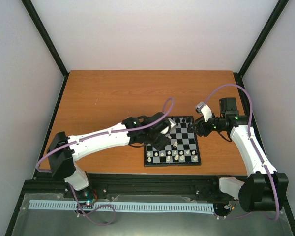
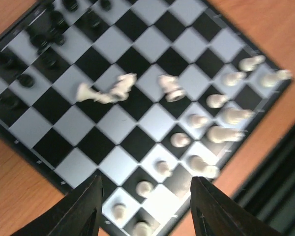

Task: Set up the chess pieces on the board

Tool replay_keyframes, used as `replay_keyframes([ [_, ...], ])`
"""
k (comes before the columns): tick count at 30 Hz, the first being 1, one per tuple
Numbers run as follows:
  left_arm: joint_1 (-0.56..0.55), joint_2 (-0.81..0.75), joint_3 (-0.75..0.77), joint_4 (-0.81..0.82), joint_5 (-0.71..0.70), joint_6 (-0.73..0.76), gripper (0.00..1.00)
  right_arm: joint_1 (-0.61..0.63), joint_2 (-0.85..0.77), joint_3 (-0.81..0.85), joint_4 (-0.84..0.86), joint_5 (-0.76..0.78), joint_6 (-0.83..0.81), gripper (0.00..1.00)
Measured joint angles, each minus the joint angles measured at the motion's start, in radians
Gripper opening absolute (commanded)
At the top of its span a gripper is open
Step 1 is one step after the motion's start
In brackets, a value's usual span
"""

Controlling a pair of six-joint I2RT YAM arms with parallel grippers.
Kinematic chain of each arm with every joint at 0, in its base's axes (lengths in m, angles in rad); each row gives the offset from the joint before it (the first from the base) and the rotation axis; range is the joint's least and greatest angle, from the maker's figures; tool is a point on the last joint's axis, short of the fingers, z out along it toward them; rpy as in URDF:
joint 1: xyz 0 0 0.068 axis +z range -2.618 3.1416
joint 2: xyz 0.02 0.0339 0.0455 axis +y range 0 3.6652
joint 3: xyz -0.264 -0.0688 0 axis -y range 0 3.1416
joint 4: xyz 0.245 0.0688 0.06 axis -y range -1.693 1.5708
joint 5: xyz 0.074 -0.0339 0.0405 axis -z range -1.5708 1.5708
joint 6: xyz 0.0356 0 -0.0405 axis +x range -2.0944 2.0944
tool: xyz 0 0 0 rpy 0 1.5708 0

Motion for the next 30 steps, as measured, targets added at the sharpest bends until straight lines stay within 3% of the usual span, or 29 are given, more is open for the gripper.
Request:
replay_keyframes([
  [7, 0.090, 0.085, -0.067, 0.069, 0.010, -0.002, 0.44, 0.000, 0.006, 0.000, -0.002, 0.000, -0.004, 0.55],
  [30, 0.086, 0.491, 0.297, 0.043, 0.022, 0.354, 0.38, -0.064, 0.015, -0.008, 0.036, 0.090, 0.036, 0.56],
])
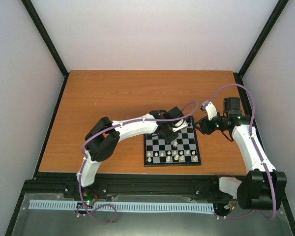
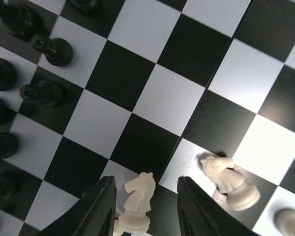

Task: Set up the chess pieces on the board

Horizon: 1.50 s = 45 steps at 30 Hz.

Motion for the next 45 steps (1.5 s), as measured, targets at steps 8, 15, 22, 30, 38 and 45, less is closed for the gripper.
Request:
replay_keyframes([
  [8, 0.000, 0.028, 0.011, -0.062, -0.019, 0.029, 0.39, -0.004, 0.000, 0.000, 0.000, -0.002, 0.000, 0.56],
  [15, 0.000, 0.034, 0.011, -0.085, -0.034, 0.031, 0.38, -0.004, 0.002, 0.000, -0.002, -0.008, -0.002, 0.56],
  [22, 0.000, 0.045, 0.017, -0.093, -0.036, 0.031, 0.30, -0.004, 0.006, 0.000, -0.002, -0.011, -0.002, 0.56],
  [30, 0.000, 0.048, 0.020, -0.103, -0.029, 0.031, 0.20, -0.004, 0.016, 0.000, -0.006, -0.018, -0.006, 0.56],
  [38, 0.000, 0.027, -0.014, -0.070, -0.009, 0.015, 0.16, -0.009, 0.025, 0.000, -0.010, -0.034, -0.006, 0.56],
  [45, 0.000, -0.191, -0.237, 0.107, 0.019, -0.060, 0.18, -0.017, 0.093, 0.061, -0.069, -0.114, -0.004, 0.55],
])
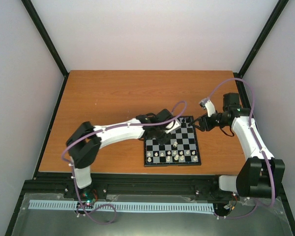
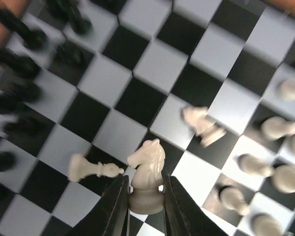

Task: Set up the chess pieces on the board

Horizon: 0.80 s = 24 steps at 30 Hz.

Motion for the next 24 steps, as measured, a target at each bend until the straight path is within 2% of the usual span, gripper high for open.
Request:
replay_keyframes([
  [4, 0.000, -0.169, -0.100, 0.156, 0.014, -0.034, 0.19, -0.003, 0.079, 0.100, -0.092, -0.119, -0.027, 0.56],
  [8, 0.000, -0.264, -0.163, 0.273, 0.042, -0.061, 0.19, -0.002, 0.164, 0.192, -0.240, -0.265, -0.104, 0.55],
  [11, 0.000, -0.284, -0.194, 0.333, 0.064, -0.080, 0.20, 0.004, 0.247, 0.242, -0.363, -0.356, -0.180, 0.50],
  [16, -0.004, -0.286, -0.218, 0.372, 0.085, -0.092, 0.20, 0.040, 0.368, 0.265, -0.523, -0.444, -0.290, 0.48],
  [24, -0.019, -0.286, -0.218, 0.401, 0.105, -0.095, 0.21, 0.125, 0.398, 0.275, -0.573, -0.468, -0.298, 0.42],
])
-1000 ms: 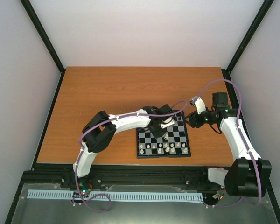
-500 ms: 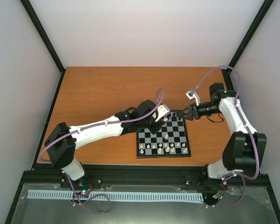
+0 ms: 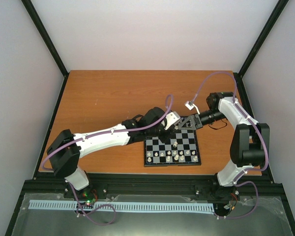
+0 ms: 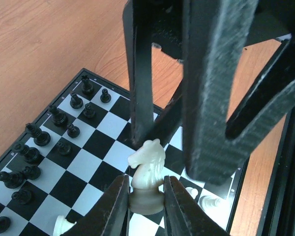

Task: Set up the chess pieces on the board

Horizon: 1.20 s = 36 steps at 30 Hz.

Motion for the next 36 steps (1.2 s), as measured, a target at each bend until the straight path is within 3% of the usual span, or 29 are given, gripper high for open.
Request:
replay_keyframes([
  [17, -0.012, 0.000, 0.000, 0.002, 0.026, 0.000, 0.24, 0.026, 0.030, 0.006, 0.011, -0.003, 0.021, 0.14],
  [20, -0.012, 0.004, 0.002, 0.002, 0.024, 0.001, 0.25, 0.026, 0.037, 0.007, 0.011, -0.006, 0.019, 0.14],
  [22, -0.012, 0.011, 0.006, 0.002, 0.018, 0.000, 0.25, 0.026, 0.037, 0.007, 0.010, -0.010, 0.019, 0.24],
  [24, -0.012, 0.021, 0.016, 0.002, 0.007, 0.001, 0.25, 0.026, 0.037, 0.007, 0.008, -0.014, 0.021, 0.29],
  [36, -0.013, 0.044, 0.019, 0.016, -0.034, 0.000, 0.27, 0.026, 0.037, 0.006, 0.023, -0.016, 0.026, 0.21],
])
